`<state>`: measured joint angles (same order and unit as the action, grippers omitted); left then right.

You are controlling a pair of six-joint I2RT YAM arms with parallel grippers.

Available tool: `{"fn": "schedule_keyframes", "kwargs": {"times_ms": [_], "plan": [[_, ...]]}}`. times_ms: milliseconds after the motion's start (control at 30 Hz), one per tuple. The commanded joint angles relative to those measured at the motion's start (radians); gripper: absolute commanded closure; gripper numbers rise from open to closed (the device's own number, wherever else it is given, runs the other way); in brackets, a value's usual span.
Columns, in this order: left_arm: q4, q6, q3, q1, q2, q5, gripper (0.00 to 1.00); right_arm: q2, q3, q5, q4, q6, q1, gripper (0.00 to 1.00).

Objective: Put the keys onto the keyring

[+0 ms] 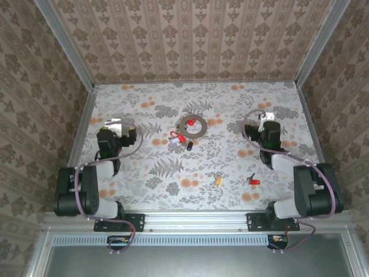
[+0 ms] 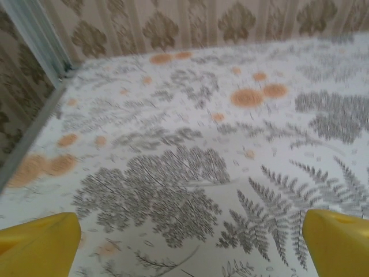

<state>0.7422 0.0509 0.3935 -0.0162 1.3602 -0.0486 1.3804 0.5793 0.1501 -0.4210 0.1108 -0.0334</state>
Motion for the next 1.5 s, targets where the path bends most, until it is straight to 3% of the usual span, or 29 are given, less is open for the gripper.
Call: {"fn": "schedule_keyframes", "kwargs": {"times_ms": [0, 133, 267, 367, 500, 733, 1033, 1300, 1467], "plan": [[-0.185, -0.115, 0.035, -0.022, -0.138, 0.035, 0.0, -0.054, 0.221, 0.026, 0.472, 0.193, 0.0, 0.0], [-0.617, -0.412, 0.197, -0.028, -0.222, 0.149, 0.0, -0.023, 0.289, -0.38, 0.488, 0.279, -0.002, 0.01], [-0.739, -0.45, 0.3, -0.037, -0.169, -0.073, 0.0, 0.114, 0.381, -0.566, 0.455, 0.393, -0.062, 0.11], [-0.703, -0.523, 0.316, -0.03, -0.134, -0.213, 0.0, 0.236, 0.497, -0.568, 0.526, 0.385, -0.142, 0.17], [-0.662, -0.592, 0.315, 0.013, -0.12, -0.261, 0.0, 0.38, 0.63, -0.544, 0.591, 0.384, -0.223, 0.24], [-0.731, -0.562, 0.358, 0.102, -0.089, -0.289, 0.02, 0.615, 0.847, -0.603, 0.644, 0.4, -0.298, 0.35], [-0.753, -0.558, 0.415, 0.185, -0.035, -0.302, 0.04, 0.821, 1.046, -0.626, 0.745, 0.42, -0.327, 0.36], [-0.779, -0.548, 0.521, 0.295, 0.089, -0.315, 0.12, 0.786, 0.919, -0.6, 0.722, 0.46, -0.347, 0.38], [-0.804, -0.576, 0.596, 0.346, 0.189, -0.328, 0.27, 0.688, 0.708, -0.579, 0.6, 0.563, -0.39, 0.39]]}}
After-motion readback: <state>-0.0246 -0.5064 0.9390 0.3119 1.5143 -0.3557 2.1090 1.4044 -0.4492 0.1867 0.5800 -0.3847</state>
